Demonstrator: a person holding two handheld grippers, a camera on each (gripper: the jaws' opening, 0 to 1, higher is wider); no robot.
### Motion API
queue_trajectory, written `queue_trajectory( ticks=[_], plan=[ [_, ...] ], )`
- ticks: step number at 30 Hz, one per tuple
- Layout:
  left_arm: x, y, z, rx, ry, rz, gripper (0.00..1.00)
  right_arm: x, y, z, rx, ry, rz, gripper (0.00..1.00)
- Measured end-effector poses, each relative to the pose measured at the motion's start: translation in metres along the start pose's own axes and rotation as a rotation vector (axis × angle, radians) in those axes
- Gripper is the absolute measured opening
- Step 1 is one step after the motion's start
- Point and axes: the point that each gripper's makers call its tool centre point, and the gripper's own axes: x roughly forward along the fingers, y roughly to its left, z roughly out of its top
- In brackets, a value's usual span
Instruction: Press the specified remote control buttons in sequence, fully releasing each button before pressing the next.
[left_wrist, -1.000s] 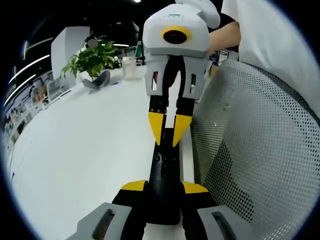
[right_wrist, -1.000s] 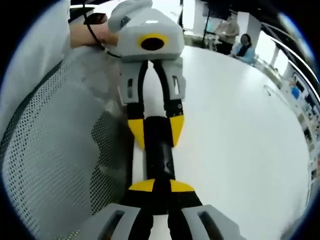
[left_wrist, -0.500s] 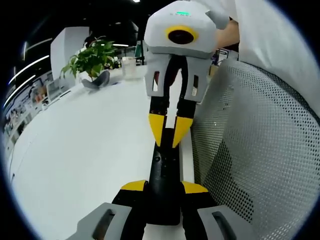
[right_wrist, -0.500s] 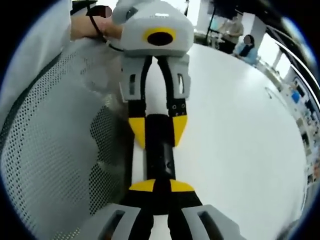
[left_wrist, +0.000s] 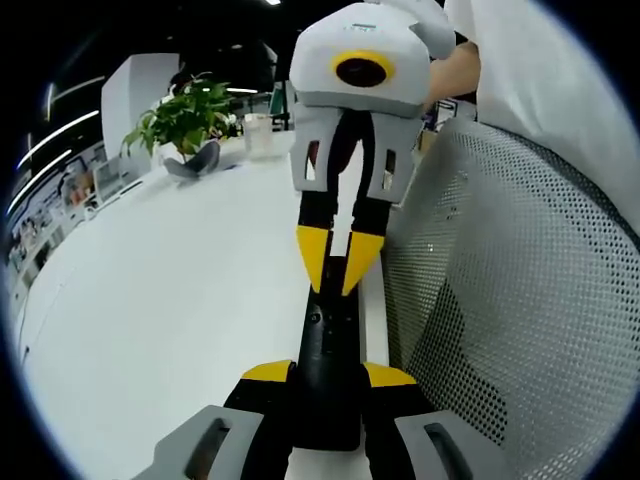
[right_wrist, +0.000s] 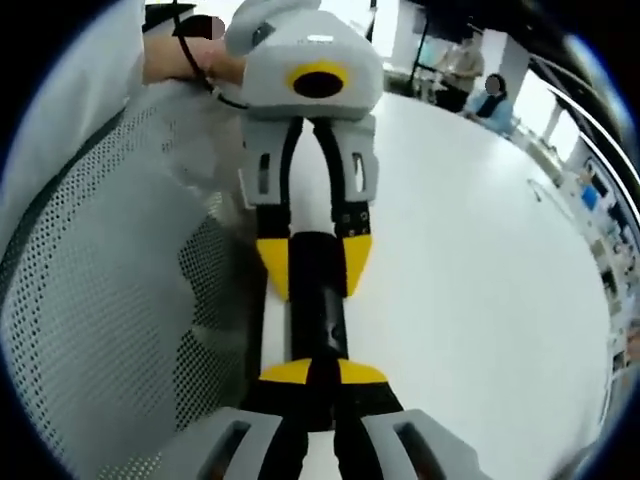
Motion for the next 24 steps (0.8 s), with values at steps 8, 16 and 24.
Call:
queue_trajectory(
  ticks=[8,16,24],
  plan=[
    [-0.0003,-0.0001,-0.0001,0.001,0.001,-0.001,0.25,0.0008,-0.0008,0.0016,-0.009,0.008,0.016,0.03],
    [-0.0006,-0.0008,-0.0001,0.003,0.003,-0.003,0.25,0.0035,-0.0001,0.0016,-0.069,0.141,0.067,0.03],
    [-0.0008,-0.0009,0.0001,0.000,0.000,-0.002,0.25,0.0034,-0.0014,0.0014,-0.006,0.104,0.065,0.03]
  ],
)
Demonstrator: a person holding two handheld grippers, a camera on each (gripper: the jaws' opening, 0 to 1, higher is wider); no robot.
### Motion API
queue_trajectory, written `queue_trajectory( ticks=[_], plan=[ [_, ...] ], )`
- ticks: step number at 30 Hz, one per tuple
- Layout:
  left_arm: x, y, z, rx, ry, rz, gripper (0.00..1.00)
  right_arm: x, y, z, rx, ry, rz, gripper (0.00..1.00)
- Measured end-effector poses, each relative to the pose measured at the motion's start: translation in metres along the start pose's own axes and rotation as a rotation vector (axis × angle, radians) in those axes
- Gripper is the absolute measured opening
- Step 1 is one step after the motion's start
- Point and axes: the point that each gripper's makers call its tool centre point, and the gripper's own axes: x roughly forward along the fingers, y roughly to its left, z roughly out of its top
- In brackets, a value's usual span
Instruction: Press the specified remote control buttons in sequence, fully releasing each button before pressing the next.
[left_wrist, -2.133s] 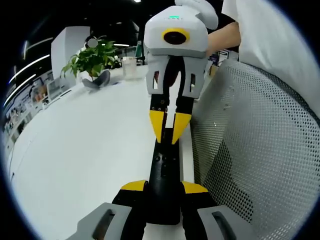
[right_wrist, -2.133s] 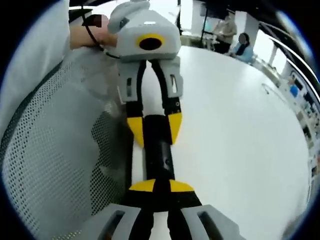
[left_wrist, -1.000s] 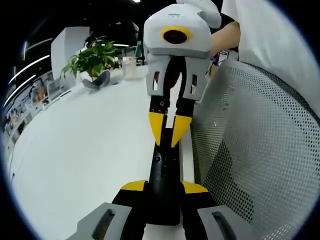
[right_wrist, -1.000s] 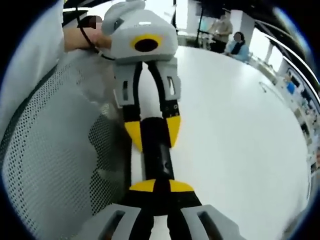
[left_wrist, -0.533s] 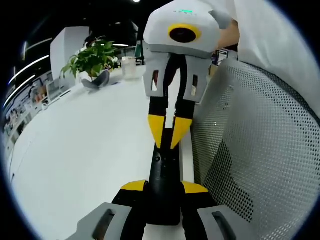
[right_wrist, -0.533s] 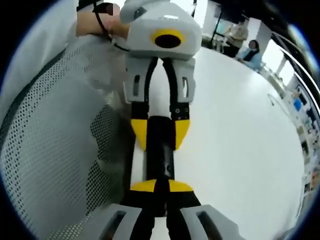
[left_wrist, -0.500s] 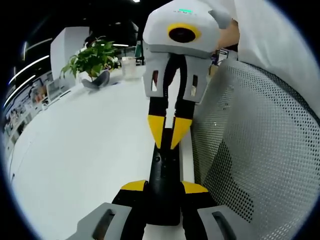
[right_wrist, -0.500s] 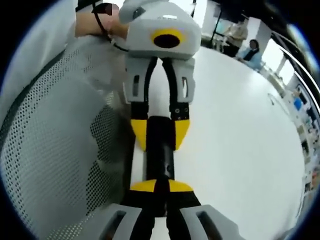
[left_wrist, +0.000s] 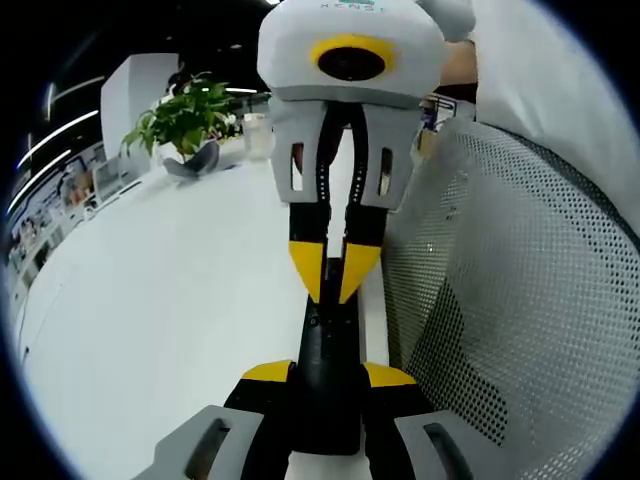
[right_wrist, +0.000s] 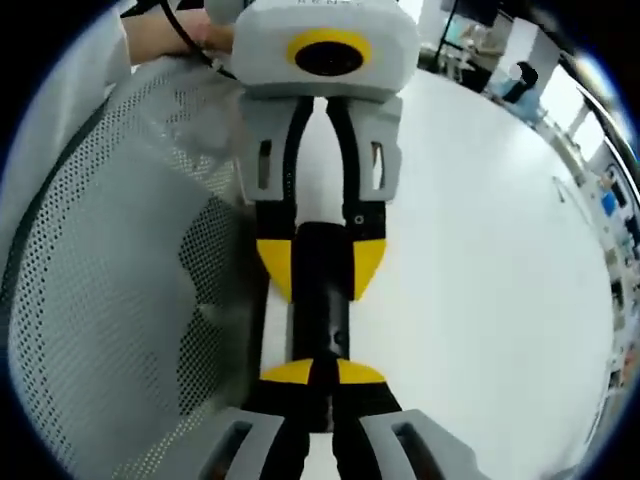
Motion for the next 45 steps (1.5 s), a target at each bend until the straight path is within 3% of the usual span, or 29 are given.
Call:
queue_trajectory(
  ticks=[5,10,15,19,23,29,32,35,41,45],
  plan=[
    [-0.0003,0.0000,-0.0001,-0.001,-0.002,0.001,0.25,-0.0022,-0.0004,0.0019,0.064,-0.156,-0.026,0.03],
    [-0.0004,-0.0002,-0.0003,-0.001,-0.003,0.000,0.25,-0.0019,0.0014,0.0031,-0.046,-0.110,-0.057,0.02],
    [-0.0003,-0.0004,-0.0003,0.000,-0.003,-0.001,0.25,-0.0008,0.0026,0.0033,-0.058,-0.134,-0.068,0.02],
    [-0.0001,-0.0004,-0.0004,0.002,-0.002,-0.002,0.25,0.0001,0.0046,0.0057,-0.205,-0.109,-0.077,0.01],
    [0.0000,-0.0003,-0.0005,0.002,-0.002,-0.003,0.25,0.0017,0.0056,0.0072,-0.280,-0.074,-0.074,0.00],
    [-0.0001,-0.0001,-0.0006,0.002,-0.001,-0.003,0.25,0.0032,0.0027,0.0080,-0.180,-0.040,-0.043,0.00],
    [-0.0002,0.0000,-0.0006,0.004,-0.001,-0.003,0.25,0.0026,0.0012,0.0082,-0.011,-0.084,-0.041,0.00],
    [-0.0002,0.0002,-0.0005,0.004,-0.002,-0.002,0.25,0.0016,-0.0009,0.0083,0.089,-0.123,-0.045,0.00],
    [-0.0001,0.0002,-0.0001,0.003,-0.005,-0.001,0.25,-0.0004,-0.0002,0.0082,0.086,-0.197,-0.108,0.00],
    [-0.0003,-0.0001,0.0000,0.003,-0.007,-0.001,0.25,0.0000,0.0012,0.0093,0.046,-0.189,-0.148,0.00]
  ],
)
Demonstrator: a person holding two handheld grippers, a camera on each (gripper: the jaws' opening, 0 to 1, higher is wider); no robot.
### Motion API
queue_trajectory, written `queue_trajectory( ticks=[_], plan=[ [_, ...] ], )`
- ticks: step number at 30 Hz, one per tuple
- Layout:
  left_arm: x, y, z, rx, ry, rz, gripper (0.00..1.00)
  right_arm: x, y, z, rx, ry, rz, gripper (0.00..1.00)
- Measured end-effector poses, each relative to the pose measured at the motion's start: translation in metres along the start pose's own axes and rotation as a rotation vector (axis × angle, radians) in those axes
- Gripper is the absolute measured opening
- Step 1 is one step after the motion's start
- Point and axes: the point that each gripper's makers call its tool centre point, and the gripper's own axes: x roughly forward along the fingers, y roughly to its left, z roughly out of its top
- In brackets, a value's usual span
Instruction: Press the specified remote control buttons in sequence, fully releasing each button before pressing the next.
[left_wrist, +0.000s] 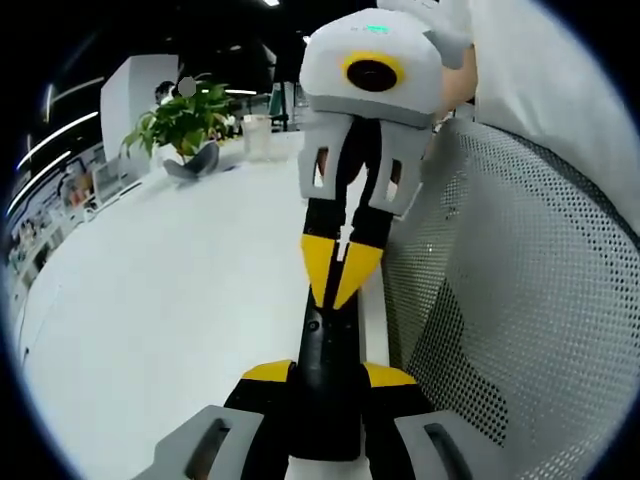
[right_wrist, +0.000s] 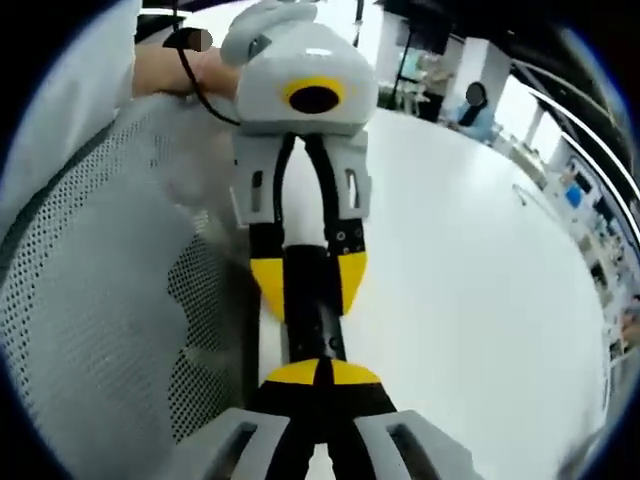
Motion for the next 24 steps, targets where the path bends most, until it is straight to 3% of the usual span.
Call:
queue_trajectory(
  ticks=[5,9,14,19,24],
  plan=[
    [0.0006,-0.0001,0.0005,0.003,-0.001,0.001,0.25,0.0023,0.0040,0.0051,0.014,-0.010,0.027,0.00],
    [0.0009,0.0001,0.0008,0.002,-0.001,0.001,0.25,-0.0002,-0.0009,-0.0004,-0.022,0.033,0.000,0.00],
    [0.0010,0.0002,0.0008,0.002,0.002,0.000,0.25,-0.0021,-0.0024,-0.0014,0.018,0.021,0.027,0.00],
    [0.0014,0.0004,0.0010,0.001,0.001,0.000,0.25,0.0001,-0.0001,-0.0014,-0.020,0.033,0.039,0.00],
    [0.0019,0.0007,0.0010,0.001,0.003,0.000,0.25,0.0030,-0.0013,-0.0015,-0.068,0.094,0.072,0.00]
  ],
)
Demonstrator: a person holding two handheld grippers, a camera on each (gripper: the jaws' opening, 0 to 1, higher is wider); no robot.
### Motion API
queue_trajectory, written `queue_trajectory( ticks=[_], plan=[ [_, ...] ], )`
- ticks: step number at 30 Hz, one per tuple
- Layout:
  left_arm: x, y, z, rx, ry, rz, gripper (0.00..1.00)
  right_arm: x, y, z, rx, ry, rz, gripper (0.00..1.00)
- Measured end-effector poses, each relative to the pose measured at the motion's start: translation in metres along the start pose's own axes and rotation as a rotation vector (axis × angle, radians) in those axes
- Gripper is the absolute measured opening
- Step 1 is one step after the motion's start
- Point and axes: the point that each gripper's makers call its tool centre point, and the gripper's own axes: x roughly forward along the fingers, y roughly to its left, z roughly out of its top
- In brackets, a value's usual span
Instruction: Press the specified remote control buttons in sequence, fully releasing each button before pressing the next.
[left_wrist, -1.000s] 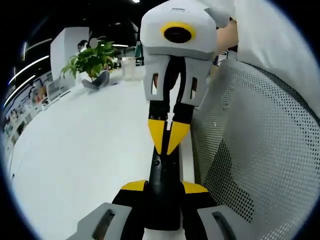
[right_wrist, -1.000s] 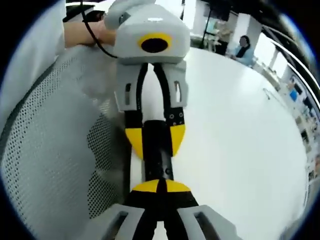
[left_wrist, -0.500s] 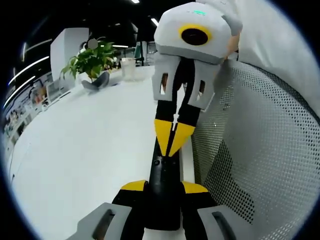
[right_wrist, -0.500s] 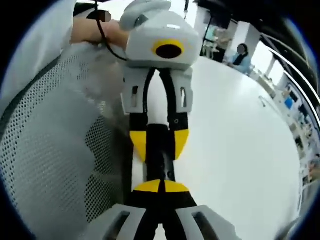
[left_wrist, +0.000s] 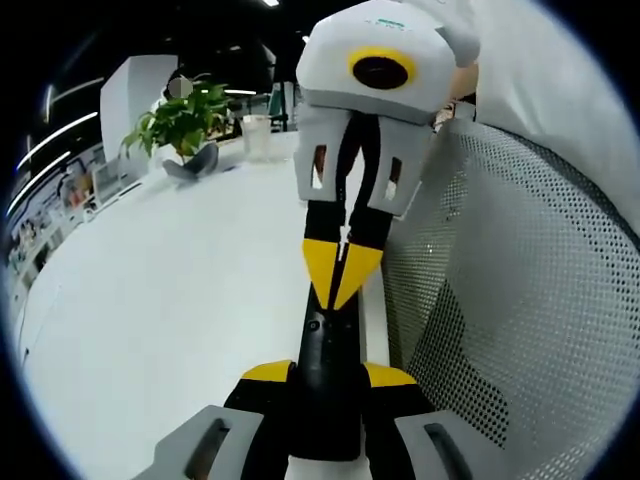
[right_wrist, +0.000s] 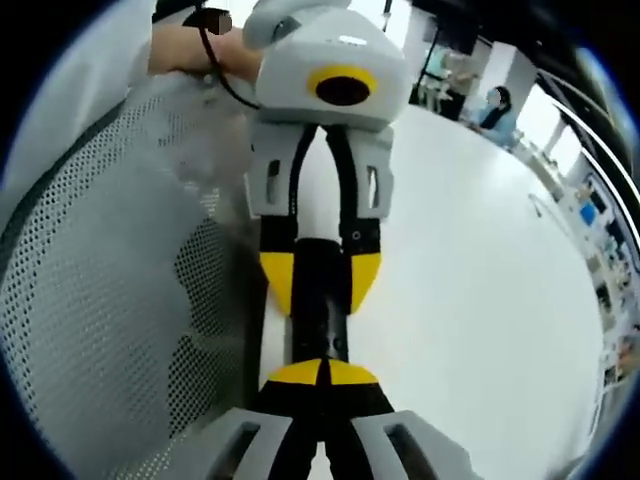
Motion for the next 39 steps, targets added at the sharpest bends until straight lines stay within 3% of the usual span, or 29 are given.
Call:
queue_trajectory(
  ticks=[4,6,9,14,23,33,36,39],
  plan=[
    [0.000,0.000,0.000,0.000,0.000,0.000,0.25,0.001,0.001,0.000,-0.037,0.038,-0.009,0.00],
    [0.000,0.000,0.000,-0.001,0.000,0.001,0.25,-0.001,0.000,-0.001,-0.025,0.022,-0.012,0.00],
    [0.000,0.000,0.000,-0.001,-0.001,0.001,0.25,-0.003,-0.001,0.000,0.101,-0.054,0.004,0.00],
    [-0.001,0.001,0.000,-0.004,-0.002,0.002,0.25,-0.005,-0.002,-0.001,0.225,-0.110,0.049,0.00],
    [-0.001,0.001,0.000,-0.001,-0.001,0.001,0.25,-0.008,0.002,-0.009,0.143,-0.045,0.029,0.00],
    [-0.001,0.000,0.000,-0.001,0.000,0.001,0.25,-0.004,0.001,-0.008,0.054,0.126,0.041,0.00],
    [-0.001,0.000,0.000,-0.002,0.000,0.002,0.25,-0.005,0.000,-0.010,0.046,0.122,0.053,0.00],
    [-0.001,0.000,0.000,-0.004,0.000,0.002,0.25,-0.007,0.001,-0.009,0.059,0.021,0.063,0.00]
  ],
)
